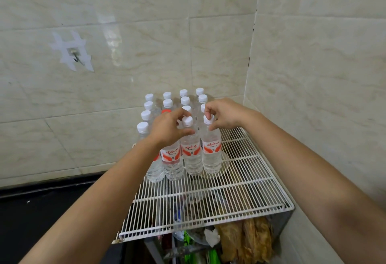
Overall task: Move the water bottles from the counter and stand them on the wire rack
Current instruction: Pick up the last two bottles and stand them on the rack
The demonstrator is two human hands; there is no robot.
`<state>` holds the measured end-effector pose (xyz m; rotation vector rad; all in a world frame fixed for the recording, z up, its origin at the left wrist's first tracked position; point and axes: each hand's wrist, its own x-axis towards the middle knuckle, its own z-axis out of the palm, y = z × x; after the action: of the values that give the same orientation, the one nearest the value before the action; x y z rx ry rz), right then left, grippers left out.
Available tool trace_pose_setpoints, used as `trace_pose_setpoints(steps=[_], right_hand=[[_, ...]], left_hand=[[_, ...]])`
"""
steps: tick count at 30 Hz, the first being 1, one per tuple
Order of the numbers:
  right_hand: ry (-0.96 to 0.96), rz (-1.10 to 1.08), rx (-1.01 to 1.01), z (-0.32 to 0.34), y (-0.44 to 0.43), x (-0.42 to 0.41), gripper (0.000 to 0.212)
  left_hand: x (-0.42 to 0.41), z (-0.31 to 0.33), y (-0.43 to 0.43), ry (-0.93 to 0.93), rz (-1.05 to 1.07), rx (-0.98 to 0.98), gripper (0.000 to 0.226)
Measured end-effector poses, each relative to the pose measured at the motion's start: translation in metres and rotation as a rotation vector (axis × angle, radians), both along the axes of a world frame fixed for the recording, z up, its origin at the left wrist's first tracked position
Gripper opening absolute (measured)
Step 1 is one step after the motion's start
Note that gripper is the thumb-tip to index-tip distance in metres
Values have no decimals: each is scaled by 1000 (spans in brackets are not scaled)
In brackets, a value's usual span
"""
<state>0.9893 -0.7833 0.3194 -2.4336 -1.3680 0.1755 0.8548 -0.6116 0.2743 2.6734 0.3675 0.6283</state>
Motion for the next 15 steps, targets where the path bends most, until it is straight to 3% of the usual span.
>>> trace_pose_setpoints(steps=[4,7,15], right_hand=[[87,-71,115,-15,-8,3,43],[65,-94,139,-21,-11,1,60],[21,-140,213,-32,-13,-17,54]], left_hand=[[1,-2,-1,-14,22,9,54],[1,-2,-3,-6,28,34,54],[-7,-1,-9,49,38,200,59]])
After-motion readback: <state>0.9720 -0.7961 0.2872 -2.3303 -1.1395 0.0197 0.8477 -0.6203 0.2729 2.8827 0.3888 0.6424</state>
